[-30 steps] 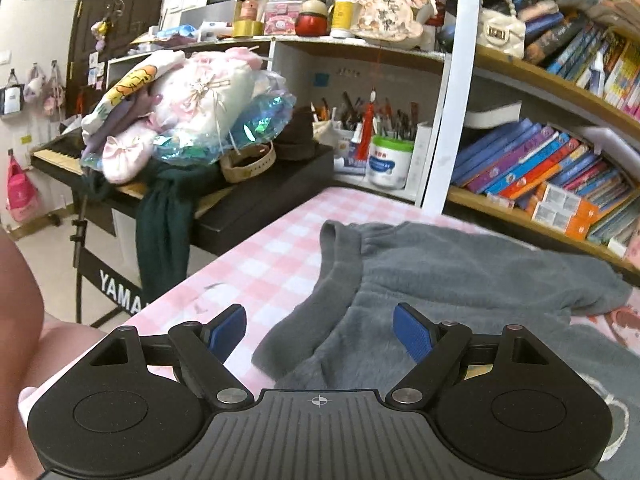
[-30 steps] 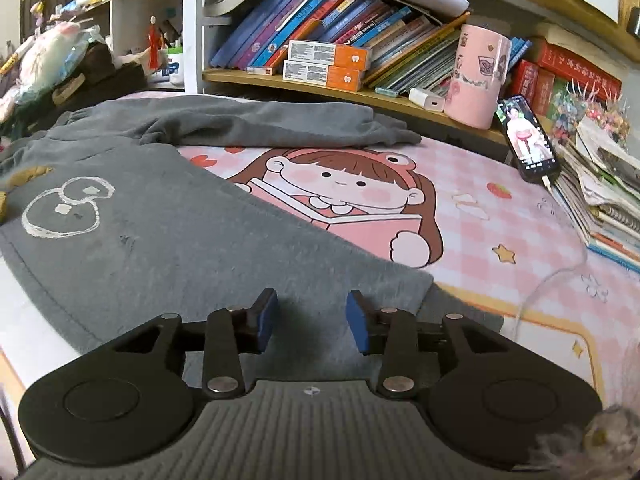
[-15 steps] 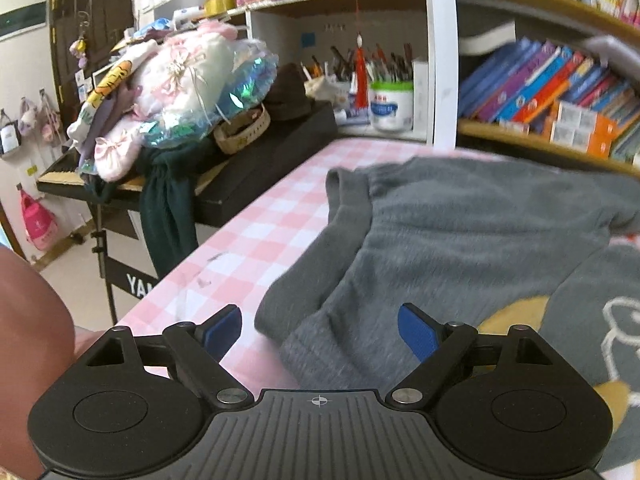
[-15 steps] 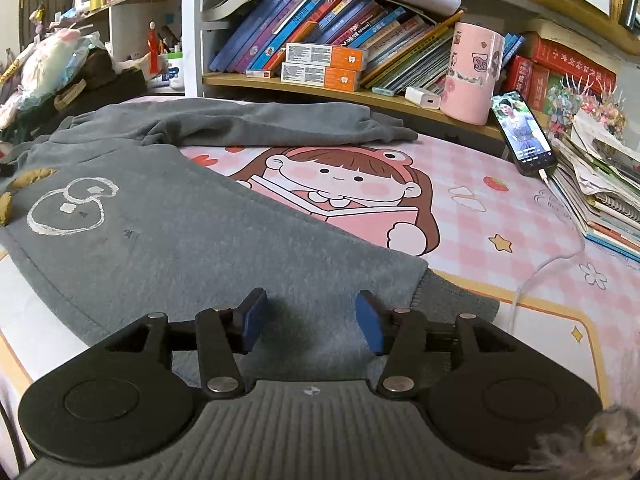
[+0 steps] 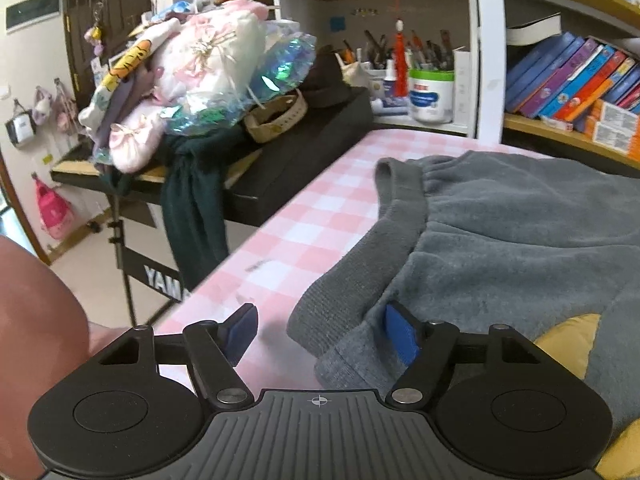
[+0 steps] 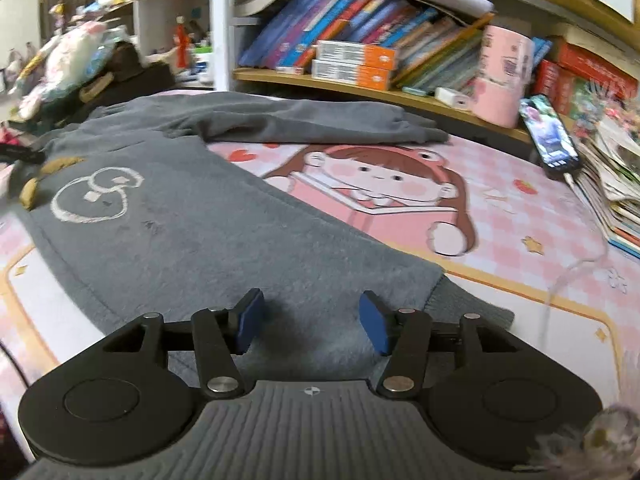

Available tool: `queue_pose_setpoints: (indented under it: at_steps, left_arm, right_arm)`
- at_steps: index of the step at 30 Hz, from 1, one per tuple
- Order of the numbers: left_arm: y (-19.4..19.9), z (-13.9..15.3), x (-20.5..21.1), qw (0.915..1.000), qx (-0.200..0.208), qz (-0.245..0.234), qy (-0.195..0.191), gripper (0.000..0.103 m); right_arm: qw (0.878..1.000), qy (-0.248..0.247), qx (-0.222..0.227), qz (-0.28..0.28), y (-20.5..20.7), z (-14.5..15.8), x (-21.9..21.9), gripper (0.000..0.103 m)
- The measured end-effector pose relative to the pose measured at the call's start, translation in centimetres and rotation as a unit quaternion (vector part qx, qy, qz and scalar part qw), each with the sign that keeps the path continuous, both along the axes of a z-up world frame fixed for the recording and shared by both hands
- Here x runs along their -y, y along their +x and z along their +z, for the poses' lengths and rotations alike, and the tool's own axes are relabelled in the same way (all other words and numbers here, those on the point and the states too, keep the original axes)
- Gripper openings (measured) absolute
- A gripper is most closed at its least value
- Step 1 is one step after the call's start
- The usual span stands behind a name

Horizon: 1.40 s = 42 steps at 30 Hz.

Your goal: Fold clothes

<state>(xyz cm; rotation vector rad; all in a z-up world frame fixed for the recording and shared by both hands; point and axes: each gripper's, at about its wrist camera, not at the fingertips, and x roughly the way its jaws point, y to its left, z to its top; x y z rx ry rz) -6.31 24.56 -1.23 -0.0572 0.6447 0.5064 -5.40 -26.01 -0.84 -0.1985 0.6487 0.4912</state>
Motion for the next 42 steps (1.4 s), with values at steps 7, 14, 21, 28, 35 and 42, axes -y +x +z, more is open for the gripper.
queue_pose_setpoints:
  at_steps: [7,14,21,28,35,42]
  left_arm:
    - [-0.2,0.1,-0.4,0.9999,-0.002,0.009,0.008,0.073]
    - [-0.9,0.4,-0.1,0.9998,-0.004,0.014,0.017,0.072]
    - [-1.5,0.4,0.2,1.0,0.001,0.001,0.009,0.072]
    - [-2.4,0.8,0.7,0.9997,0.021,-0.007,0.01,0.072]
    - [-4.6,1.7,0.9,0.9989,0.044,-0.004,0.014,0.073]
    - [-5.1,1.5,0.7,0.9987,0.051,-0.001,0.004,0.079]
  right_arm:
    - [1.0,0.007,0.001,0.013,-0.2,-0.1,-1.0,0.059]
    - [1.0,0.006,0.003,0.01,0.0,-0.2,-0.5,0.059]
    - [0.999,-0.03,0.025,-0.038,1.3,0.0,0.4,0.055]
    - [0.999,-0.031,0.034,-0.027,0.7,0.0,0.1,0.059]
    - [0.999,-0.004,0.027,-0.019,-0.3,0.5,0.2,0.06]
    - [1.0,-0.005,0.021,-0.012,-0.6,-0.1,-0.3,0.073]
